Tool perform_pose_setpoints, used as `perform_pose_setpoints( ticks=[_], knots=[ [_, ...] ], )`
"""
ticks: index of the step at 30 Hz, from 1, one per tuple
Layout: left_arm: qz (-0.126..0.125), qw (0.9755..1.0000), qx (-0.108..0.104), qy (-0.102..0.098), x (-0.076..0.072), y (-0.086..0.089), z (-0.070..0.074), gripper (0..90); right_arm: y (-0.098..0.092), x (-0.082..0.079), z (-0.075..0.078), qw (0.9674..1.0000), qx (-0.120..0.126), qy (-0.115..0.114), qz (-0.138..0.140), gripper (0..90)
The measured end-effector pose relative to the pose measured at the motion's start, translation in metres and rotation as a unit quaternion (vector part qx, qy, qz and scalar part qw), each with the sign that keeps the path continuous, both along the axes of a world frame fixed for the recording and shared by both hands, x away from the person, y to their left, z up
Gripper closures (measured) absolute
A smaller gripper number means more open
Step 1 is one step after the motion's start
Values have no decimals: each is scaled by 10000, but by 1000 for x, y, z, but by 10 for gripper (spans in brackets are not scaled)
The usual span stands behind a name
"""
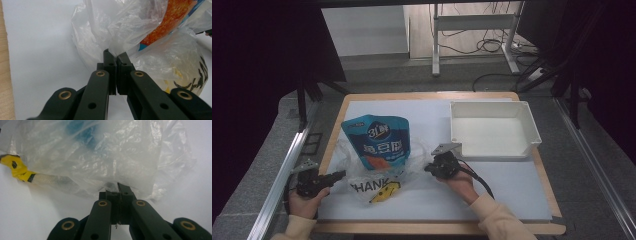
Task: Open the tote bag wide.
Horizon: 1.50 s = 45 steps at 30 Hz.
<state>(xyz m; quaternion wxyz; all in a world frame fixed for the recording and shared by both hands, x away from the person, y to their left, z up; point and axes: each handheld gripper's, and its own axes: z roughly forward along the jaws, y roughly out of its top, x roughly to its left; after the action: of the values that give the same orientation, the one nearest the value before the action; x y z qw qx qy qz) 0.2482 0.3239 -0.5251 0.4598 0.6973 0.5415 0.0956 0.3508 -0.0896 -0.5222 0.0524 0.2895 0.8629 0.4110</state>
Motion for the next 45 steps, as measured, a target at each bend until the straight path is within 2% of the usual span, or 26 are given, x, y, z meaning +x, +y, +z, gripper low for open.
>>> perform_pose_setpoints(
  ticks=[7,8,12,22,27,30,39,41,45],
  knots=[
    [-101,9996,193,151,-2,-8,-10,888,-2,-4,-8,9999,-128,83,-15,884],
    [-131,9994,272,168,-2,-11,-11,888,-2,-6,-13,9996,-259,100,-1,884],
    [-157,9990,363,195,-1,-12,-14,888,-3,-7,-12,9996,-281,53,-25,884],
    [-230,9969,622,416,5,-18,-27,886,-6,-9,-14,9997,-241,41,-14,884],
    [-240,9969,637,390,5,-19,-29,884,-6,-9,-14,9997,-221,59,-29,884],
    [-233,9969,662,362,5,-19,-28,871,-5,-10,-14,9997,-250,-10,-21,883],
    [-326,9979,515,223,1,-17,-22,807,-4,-11,-14,9995,-276,-125,-37,875],
    [-317,9978,548,187,0,-18,-22,773,-4,-11,-14,9996,-267,-123,-37,872],
    [-298,9984,473,50,-4,-17,-18,655,-5,-12,-14,9996,-273,-114,-40,858]
  ],
)
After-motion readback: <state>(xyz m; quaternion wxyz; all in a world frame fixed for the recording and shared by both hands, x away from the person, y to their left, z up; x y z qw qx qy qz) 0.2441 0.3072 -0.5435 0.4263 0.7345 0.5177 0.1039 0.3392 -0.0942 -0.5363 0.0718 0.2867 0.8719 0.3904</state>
